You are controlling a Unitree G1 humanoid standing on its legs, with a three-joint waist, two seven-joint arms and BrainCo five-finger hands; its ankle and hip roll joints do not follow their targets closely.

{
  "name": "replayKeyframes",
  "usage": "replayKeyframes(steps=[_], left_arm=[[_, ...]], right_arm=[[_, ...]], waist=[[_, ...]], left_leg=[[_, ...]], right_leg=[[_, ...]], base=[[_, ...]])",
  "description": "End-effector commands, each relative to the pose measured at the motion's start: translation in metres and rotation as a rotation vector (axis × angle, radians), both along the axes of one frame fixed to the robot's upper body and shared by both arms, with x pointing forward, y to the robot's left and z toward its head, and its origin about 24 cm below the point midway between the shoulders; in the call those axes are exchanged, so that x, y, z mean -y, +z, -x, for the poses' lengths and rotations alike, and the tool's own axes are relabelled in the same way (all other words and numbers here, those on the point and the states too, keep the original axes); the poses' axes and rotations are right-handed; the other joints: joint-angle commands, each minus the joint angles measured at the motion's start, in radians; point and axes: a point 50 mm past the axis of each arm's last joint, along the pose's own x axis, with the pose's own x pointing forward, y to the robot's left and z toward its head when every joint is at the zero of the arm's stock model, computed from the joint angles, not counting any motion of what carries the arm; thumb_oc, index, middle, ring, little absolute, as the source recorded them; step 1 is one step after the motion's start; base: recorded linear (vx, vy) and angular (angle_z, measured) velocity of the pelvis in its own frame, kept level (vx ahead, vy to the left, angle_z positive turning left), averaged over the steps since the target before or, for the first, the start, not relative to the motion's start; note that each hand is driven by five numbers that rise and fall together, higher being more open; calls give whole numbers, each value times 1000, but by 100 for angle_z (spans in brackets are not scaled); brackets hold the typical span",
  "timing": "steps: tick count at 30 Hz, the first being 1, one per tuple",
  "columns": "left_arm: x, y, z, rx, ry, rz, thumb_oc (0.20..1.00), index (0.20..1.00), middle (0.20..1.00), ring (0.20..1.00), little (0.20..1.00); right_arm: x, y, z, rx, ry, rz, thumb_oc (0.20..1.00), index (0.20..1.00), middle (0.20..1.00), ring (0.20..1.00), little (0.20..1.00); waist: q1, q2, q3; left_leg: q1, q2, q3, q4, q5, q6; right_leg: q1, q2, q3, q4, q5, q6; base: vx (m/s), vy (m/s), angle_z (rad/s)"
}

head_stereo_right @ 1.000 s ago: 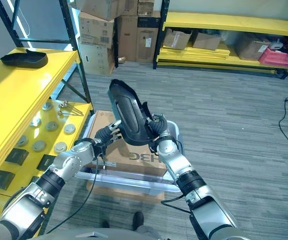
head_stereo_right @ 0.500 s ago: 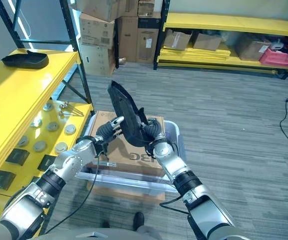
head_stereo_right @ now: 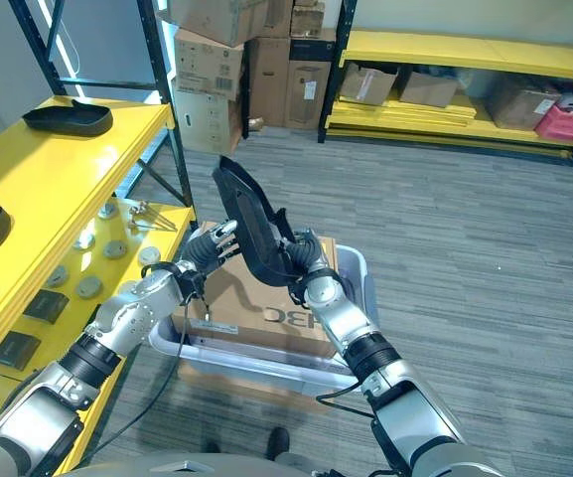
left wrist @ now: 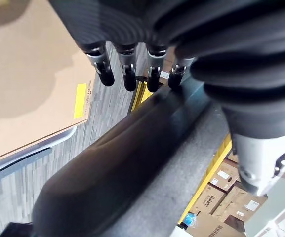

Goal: Move parts from the plastic box to the shelf.

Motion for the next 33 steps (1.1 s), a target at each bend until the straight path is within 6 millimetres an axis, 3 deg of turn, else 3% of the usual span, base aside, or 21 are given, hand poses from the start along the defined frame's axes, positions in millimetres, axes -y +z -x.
replayKeyframes(steps=[1,9,16,17,18,19,33], left_arm=[[33,18,-6,92,-127,-38,1000,1000,1000,1000,1000],[53,-9,6,29,-193,-138,1000,1000,1000,1000,1000],[58,-13,8,43,-195,-126,1000,1000,1000,1000,1000],[58,-12,8,43,-194,-123,934,934,934,934,934],[59,-12,8,45,-189,-110,357,357,357,357,357],[59,-11,7,56,-192,-99,200,200,200,200,200],[60,-1,2,105,-169,-94,200,200,200,200,200]], right_arm=[[-13,29,-13,145,63,12,200,200,200,200,200],[-23,30,-14,154,115,53,200,200,200,200,200],[-32,30,-14,154,141,58,200,200,200,200,200],[-32,30,-14,155,141,59,200,200,200,200,200],[-32,31,-14,154,143,60,200,200,200,200,200],[-32,31,-14,153,144,59,200,200,200,200,200],[-31,30,-18,140,143,51,200,200,200,200,200]], waist=[[31,-3,-65],[15,-10,-64],[8,-12,-63],[8,-12,-63],[8,-12,-63],[8,-12,-63],[11,-14,-69]], left_leg=[[-37,55,-7,-26,-28,-56],[-35,55,3,-29,-30,-52],[-34,56,10,-29,-30,-53],[-34,56,11,-29,-30,-53],[-33,56,11,-29,-30,-53],[-32,57,12,-29,-30,-53],[-29,56,10,-29,-32,-56]], right_leg=[[66,-113,-30,18,-113,140],[62,-110,-17,18,-111,142],[59,-107,-12,21,-113,142],[60,-107,-12,22,-113,142],[60,-107,-11,22,-114,142],[61,-107,-11,23,-114,141],[65,-105,-12,19,-114,142]], base=[[0,0,0],[0,0,0],[0,0,0],[0,0,0],[0,0,0],[0,0,0],[0,0,0]])
